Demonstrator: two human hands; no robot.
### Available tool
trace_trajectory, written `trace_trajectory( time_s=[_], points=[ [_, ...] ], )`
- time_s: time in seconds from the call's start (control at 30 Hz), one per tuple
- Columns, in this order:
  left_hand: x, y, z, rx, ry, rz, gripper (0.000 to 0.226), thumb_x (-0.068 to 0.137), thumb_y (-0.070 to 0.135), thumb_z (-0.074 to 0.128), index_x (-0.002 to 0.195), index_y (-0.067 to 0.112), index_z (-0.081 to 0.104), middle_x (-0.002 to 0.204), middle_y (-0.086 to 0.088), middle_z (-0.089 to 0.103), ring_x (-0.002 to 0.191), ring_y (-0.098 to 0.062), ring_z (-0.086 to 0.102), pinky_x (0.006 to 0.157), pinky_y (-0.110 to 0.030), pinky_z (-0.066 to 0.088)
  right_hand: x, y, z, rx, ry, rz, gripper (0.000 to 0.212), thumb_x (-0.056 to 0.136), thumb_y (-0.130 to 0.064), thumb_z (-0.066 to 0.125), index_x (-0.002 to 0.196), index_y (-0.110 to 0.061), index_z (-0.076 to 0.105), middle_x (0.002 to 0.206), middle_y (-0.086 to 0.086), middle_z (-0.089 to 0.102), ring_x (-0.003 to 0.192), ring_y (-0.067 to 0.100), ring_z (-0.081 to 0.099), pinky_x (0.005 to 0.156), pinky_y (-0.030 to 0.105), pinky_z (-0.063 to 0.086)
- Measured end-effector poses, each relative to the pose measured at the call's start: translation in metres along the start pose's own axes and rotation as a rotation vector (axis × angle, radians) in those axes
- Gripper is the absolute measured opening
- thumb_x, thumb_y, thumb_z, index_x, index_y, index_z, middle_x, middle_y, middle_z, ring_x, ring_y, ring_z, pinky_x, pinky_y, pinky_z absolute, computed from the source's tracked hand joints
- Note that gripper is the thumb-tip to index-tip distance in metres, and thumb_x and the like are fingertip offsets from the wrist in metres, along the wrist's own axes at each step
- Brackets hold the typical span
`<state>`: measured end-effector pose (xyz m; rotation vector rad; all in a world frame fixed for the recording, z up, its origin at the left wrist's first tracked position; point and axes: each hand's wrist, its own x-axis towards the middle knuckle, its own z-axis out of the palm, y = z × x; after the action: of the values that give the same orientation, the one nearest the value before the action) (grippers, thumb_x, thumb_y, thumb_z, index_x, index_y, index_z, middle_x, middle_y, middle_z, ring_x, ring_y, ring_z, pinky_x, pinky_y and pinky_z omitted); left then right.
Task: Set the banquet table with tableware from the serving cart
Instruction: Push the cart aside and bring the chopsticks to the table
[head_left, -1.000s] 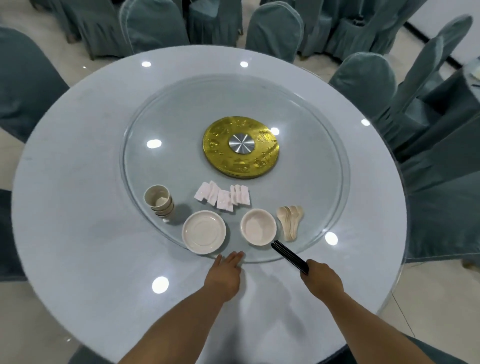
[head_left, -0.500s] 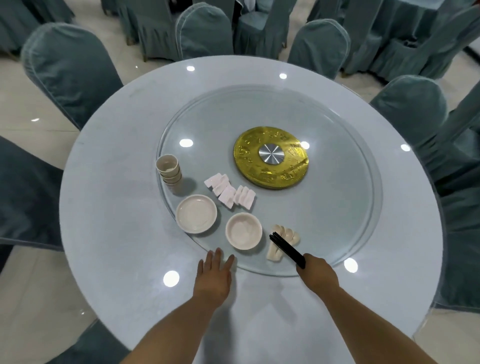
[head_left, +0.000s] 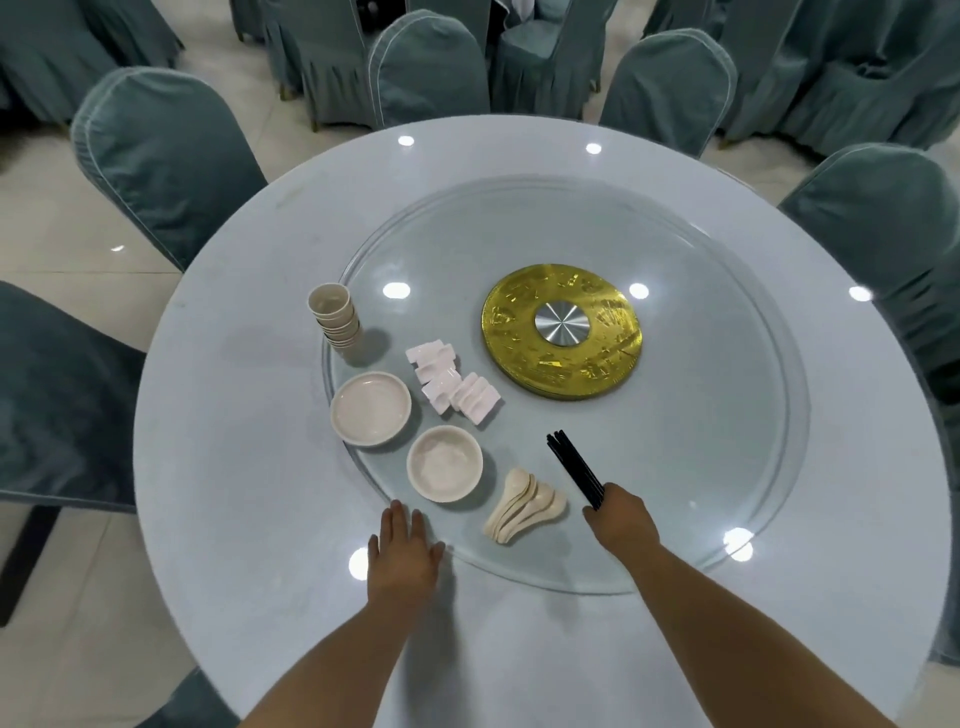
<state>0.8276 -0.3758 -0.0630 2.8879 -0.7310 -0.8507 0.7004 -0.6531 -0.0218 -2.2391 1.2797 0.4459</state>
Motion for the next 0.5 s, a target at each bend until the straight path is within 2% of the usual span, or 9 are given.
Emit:
trace_trajectory(
  time_s=[0.2, 0.37, 0.5],
  points=[
    [0.02, -0.01, -0.008, -0.025, 0.017, -0.057, 0.075, 0.096, 0.061, 0.034, 0.155, 0.017, 0.018, 0.164, -0.005, 0.004, 0.152, -0.023, -0.002, 0.121, -0.04, 0.018, 0.033, -0.032, 0.004, -0.024, -0.057, -0.026, 0.022, 0.092, -0.015, 0.054, 0.112, -0.006, 0.054, 0.108, 0.013, 0.063, 0.096, 0.03, 0.064, 0.077, 0.034, 0.054],
    [0.032, -0.012, -0.008, -0.003, 0.01, -0.102, 0.086, 0.089, 0.07, 0.04, 0.154, 0.017, 0.022, 0.164, -0.003, 0.008, 0.152, -0.021, 0.0, 0.12, -0.039, 0.02, 0.054, -0.048, 0.01, -0.083, -0.033, -0.096, 0.021, 0.092, -0.009, 0.052, 0.112, -0.004, 0.052, 0.112, 0.014, 0.061, 0.101, 0.03, 0.062, 0.081, 0.035, 0.052],
    [0.034, -0.01, -0.008, -0.016, 0.009, -0.122, 0.087, 0.089, 0.071, 0.041, 0.154, 0.017, 0.021, 0.164, -0.003, 0.006, 0.152, -0.02, 0.001, 0.121, -0.039, 0.02, 0.06, -0.055, 0.016, -0.155, 0.023, -0.15, 0.03, 0.092, -0.007, 0.049, 0.123, -0.006, 0.048, 0.121, 0.013, 0.054, 0.11, 0.028, 0.055, 0.088, 0.033, 0.048]
  ],
)
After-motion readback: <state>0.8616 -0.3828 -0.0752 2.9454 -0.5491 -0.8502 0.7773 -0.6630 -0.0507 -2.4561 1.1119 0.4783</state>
